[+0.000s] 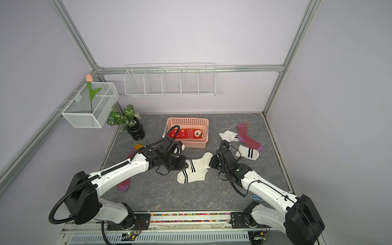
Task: Place the socks together as a pair
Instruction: Pick up the sock, then place the sock in the sock.
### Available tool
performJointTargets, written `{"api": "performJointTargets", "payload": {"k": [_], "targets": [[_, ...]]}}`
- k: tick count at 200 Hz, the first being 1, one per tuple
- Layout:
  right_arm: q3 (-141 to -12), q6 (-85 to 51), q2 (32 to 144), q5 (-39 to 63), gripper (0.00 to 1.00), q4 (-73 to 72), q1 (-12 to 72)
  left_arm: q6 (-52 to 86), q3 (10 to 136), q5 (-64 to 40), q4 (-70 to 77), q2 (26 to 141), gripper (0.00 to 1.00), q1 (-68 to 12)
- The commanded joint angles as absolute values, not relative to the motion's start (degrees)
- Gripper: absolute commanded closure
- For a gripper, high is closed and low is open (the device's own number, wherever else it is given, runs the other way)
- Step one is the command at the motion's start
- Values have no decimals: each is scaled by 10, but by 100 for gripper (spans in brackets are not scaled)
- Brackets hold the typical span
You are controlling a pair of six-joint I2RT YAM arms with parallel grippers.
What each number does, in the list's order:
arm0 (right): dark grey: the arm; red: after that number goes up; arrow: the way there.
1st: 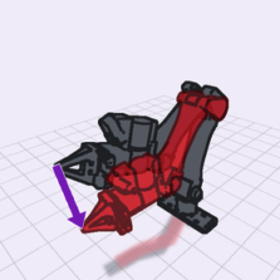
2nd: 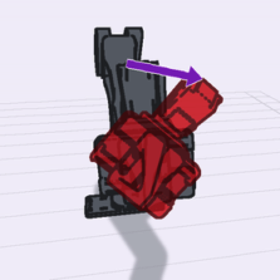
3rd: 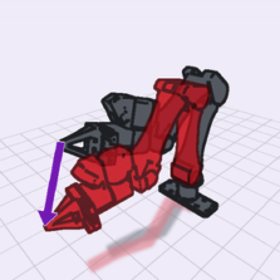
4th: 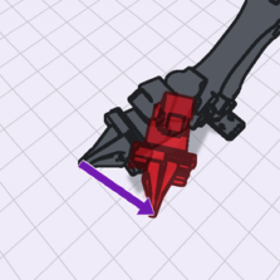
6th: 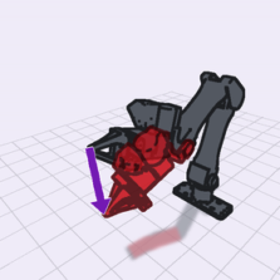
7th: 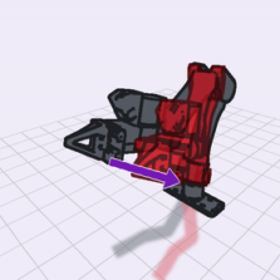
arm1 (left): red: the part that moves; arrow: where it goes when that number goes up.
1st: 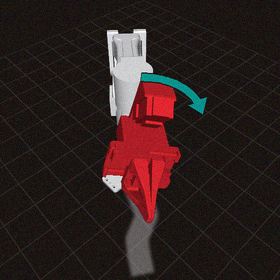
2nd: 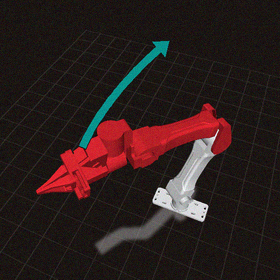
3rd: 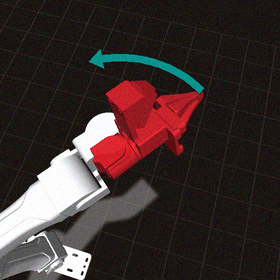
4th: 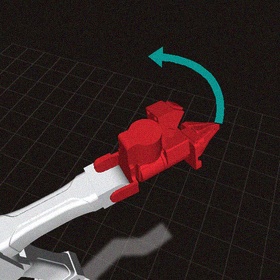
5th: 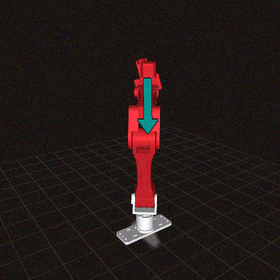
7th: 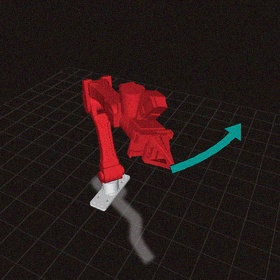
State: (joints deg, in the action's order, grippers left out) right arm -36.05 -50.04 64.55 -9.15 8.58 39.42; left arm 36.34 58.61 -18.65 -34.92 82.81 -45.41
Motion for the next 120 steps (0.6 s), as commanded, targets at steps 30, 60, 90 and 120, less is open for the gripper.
{"api": "performJointTargets", "payload": {"k": [30, 60, 90, 120], "targets": [[-345, -532, 694, -129, 93, 47, 436, 336, 556, -160, -369, 827, 100, -455], [-327, -544, 712, -138, 93, 20, 453, 332, 533, -157, -366, 822, 100, -455], [-290, -569, 730, -147, 93, -43, 466, 334, 499, -153, -351, 817, 100, -455], [-280, -575, 758, -150, 93, -94, 478, 334, 486, -131, -346, 815, 100, -455]]}}
